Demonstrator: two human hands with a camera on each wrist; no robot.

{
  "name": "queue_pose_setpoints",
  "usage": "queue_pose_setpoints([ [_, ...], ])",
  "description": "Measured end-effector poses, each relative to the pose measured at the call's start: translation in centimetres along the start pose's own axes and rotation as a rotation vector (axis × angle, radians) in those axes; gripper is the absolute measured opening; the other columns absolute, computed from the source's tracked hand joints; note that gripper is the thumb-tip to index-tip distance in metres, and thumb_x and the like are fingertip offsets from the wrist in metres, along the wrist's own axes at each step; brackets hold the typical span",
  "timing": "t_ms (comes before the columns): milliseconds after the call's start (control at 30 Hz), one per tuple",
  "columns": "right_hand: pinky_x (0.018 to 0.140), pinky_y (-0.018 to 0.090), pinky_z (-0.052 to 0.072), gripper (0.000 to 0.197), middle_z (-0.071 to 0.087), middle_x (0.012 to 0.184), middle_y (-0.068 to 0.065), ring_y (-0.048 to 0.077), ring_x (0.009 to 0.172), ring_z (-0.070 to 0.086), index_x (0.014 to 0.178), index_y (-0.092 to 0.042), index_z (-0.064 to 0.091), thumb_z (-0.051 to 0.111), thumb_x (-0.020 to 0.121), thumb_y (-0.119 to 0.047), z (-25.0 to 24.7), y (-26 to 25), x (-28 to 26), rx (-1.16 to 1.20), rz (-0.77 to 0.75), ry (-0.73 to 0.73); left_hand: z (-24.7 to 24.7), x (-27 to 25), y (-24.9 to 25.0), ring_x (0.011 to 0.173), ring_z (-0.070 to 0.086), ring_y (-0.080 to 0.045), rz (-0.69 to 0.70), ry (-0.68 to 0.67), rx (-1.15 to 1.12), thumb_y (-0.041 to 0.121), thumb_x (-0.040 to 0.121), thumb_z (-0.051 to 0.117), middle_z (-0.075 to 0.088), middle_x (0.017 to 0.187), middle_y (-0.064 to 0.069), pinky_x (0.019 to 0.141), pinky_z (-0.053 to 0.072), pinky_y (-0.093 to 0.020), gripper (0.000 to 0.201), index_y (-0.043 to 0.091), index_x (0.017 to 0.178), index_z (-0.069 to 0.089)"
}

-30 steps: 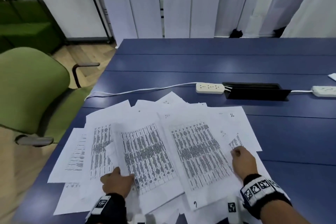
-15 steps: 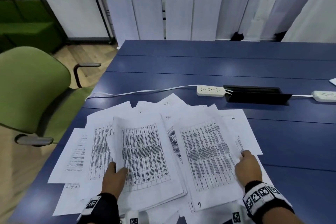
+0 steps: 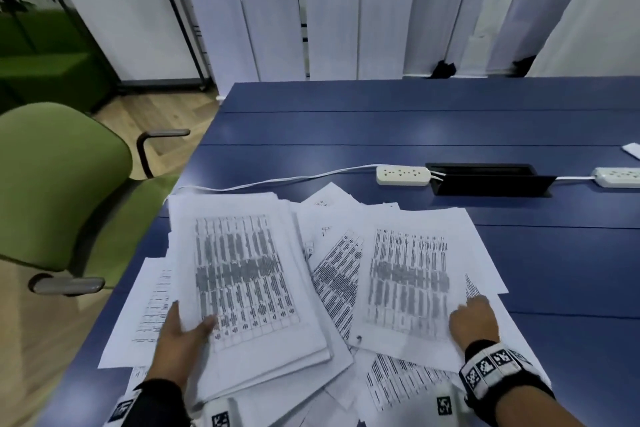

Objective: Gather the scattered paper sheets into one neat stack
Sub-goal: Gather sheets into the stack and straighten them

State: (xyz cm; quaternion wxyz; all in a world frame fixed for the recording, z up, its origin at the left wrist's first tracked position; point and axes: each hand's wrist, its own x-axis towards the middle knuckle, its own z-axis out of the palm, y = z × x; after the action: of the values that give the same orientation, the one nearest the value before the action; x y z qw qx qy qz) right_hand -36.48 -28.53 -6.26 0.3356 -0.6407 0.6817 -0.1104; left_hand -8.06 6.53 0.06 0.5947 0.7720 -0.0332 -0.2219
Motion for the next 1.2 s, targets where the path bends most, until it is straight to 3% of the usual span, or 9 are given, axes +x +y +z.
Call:
queue_pose_setpoints([
  [33,0.09,0.043,0.047,0.014,0.058,0.109,0.028,0.04,0.105,0.057,0.092,-0.003,0.048,0.058,0.085,-0.009,0.3,-0.2,-0.3,-0.106,-0.016,-0.055,-0.6,0.1,1.3,0.108,0.059,-0.03,0.029,0.009,-0.034,-0.002,0.088,0.062,0.062,0.117,-0.011,0.1,0.041,-0.042,0.043,0.017,0.123,0.048],
  [200,0.094,0.054,0.043,0.093,0.043,0.13,0.017,0.036,0.123,0.042,0.126,-0.006,0.039,0.076,0.062,-0.062,1.7,-2.4,-3.2,-0.352,0.039,-0.111,-1.4,0.3,6.5,0.085,0.069,0.002,0.129,-0.066,-0.235,-0.011,0.092,0.048,0.062,0.11,0.003,0.087,0.051,-0.035,0.051,0.015,0.135,0.043],
  [400,0.086,0.039,0.051,0.063,0.061,0.109,0.016,0.033,0.097,0.059,0.114,-0.005,0.045,0.084,0.068,-0.026,2.7,-3.6,-4.2,0.005,0.032,-0.196,0.4,3.3,8.4,0.106,0.066,-0.013,0.112,-0.292,-0.385,-0.016,0.091,0.043,0.062,0.129,-0.008,0.09,0.053,-0.025,0.057,0.014,0.14,0.042],
  [567,0.099,0.03,0.039,0.043,0.055,0.125,0.007,0.031,0.12,0.052,0.132,0.001,0.047,0.057,0.093,-0.014,2.7,-3.4,-4.9,0.15,-0.116,-0.245,5.3,5.0,9.1,0.119,0.059,-0.028,0.062,-0.544,-0.4,-0.01,0.084,0.054,0.062,0.129,-0.014,0.103,0.045,-0.04,0.057,0.012,0.136,0.045],
  [700,0.093,0.027,0.038,0.04,0.061,0.121,0.011,0.03,0.126,0.05,0.129,-0.002,0.052,0.06,0.09,-0.004,1.5,-2.8,-5.1,0.209,-0.1,-0.397,9.9,7.5,6.7,0.128,0.053,-0.021,0.001,-0.704,-0.156,0.005,0.083,0.07,0.057,0.137,-0.004,0.111,0.034,-0.042,0.069,0.022,0.142,0.037],
  [833,0.105,0.026,0.032,0.068,0.036,0.15,0.012,0.025,0.14,0.034,0.149,-0.01,0.023,0.054,0.091,0.003,0.9,-2.1,-5.6,0.129,-0.078,-0.546,13.8,9.6,2.4,0.12,0.055,-0.024,-0.038,-0.73,0.364,0.021,0.074,0.079,0.055,0.135,-0.007,0.109,0.039,-0.04,0.08,0.011,0.139,0.034],
  [933,0.099,0.015,0.033,0.074,0.032,0.151,0.009,0.021,0.142,0.03,0.152,-0.021,0.015,0.048,0.092,0.007,0.6,-1.8,-5.8,0.122,-0.088,-0.612,16.0,9.1,0.8,0.11,0.054,-0.024,0.082,-0.588,0.712,0.022,0.079,0.075,0.056,0.124,-0.008,0.096,0.042,-0.029,0.067,0.007,0.133,0.039],
  [1067,0.108,0.022,0.027,0.062,0.03,0.153,0.01,0.023,0.141,0.031,0.151,-0.012,0.018,0.046,0.097,-0.002,0.8,-2.0,-5.3,0.112,-0.099,-0.588,16.7,8.3,1.8,0.128,0.035,-0.032,0.252,-0.45,1.19,0.052,0.077,0.069,0.036,0.14,-0.008,0.098,0.041,-0.041,0.074,0.022,0.137,0.038],
  [1200,0.11,0.026,0.025,0.061,0.028,0.154,0.013,0.023,0.143,0.028,0.151,-0.012,0.015,0.044,0.098,-0.004,1.3,-2.1,-4.7,0.127,-0.069,-0.589,17.3,8.2,2.6,0.126,0.039,-0.032,0.299,-0.528,1.122,0.05,0.075,0.072,0.036,0.14,-0.009,0.1,0.041,-0.038,0.073,0.02,0.134,0.04],
])
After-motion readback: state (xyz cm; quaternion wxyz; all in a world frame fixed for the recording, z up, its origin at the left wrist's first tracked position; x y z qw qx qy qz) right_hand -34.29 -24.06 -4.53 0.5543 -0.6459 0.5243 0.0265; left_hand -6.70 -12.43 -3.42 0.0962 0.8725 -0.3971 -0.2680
